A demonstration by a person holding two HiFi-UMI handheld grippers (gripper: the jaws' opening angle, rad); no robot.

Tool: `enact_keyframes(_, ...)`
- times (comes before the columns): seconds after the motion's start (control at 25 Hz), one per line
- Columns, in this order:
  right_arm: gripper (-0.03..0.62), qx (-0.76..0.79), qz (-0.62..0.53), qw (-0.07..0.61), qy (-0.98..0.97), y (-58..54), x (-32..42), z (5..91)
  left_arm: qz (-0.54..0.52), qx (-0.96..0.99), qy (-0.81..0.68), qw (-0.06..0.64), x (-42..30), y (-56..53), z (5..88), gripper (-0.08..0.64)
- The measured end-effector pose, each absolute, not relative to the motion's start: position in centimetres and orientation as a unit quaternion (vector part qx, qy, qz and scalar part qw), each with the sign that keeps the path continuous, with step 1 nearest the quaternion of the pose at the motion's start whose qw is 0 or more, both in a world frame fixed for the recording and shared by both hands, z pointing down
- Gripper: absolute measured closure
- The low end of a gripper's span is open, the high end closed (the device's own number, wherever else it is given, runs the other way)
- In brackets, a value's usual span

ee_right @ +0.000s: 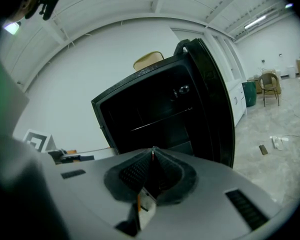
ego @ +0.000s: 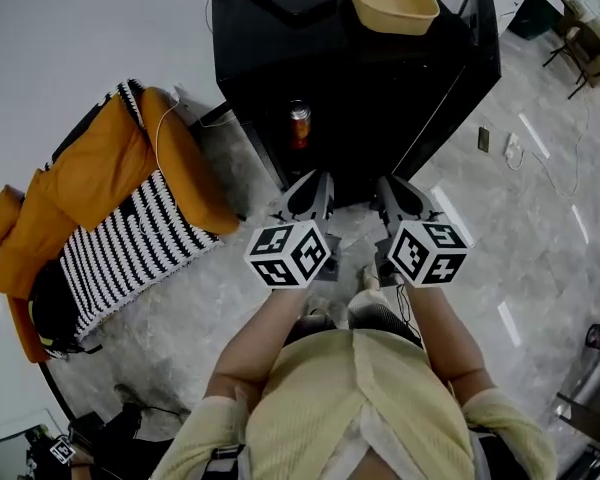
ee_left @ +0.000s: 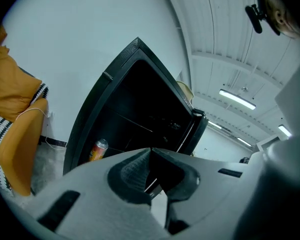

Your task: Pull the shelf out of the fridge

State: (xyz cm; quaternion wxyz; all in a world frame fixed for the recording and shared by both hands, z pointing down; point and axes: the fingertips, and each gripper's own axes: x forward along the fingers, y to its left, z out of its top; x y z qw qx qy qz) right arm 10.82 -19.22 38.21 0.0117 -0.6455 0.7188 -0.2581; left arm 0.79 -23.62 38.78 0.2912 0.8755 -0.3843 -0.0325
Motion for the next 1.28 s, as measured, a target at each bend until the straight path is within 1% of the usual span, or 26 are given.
enact_keyframes(0.4, 0.561, -0.614, -0.283, 0.029, 0.737, -24.0, 14.3, 39.0, -0.082, 0.836, -0.451, 0.301, 3.0, -28.0, 39.2, 0.534)
enact_keyframes(0.72, 0.561, -0.6, -0.3, 0.083, 0.737, -27.1, 15.5, 39.1, -0.16, 0.799, -0.482, 0.321, 2.7, -30.5, 39.6, 0.534)
enact_keyframes(0.84, 0.561, -0.59, -0.32, 0.098, 0.735, -28.3, 15.6, 39.3, -0.186, 0.788, -0.494, 0.317, 2.3, -31.3, 39.5, 0.534)
enact_keyframes(1.28, 0.56, -0.562, -0.346, 0.131, 0.74, -31.9, 15.8, 38.8, -0.221, 0.775, -0.502, 0.313, 1.7, -34.5, 39.3, 0.534)
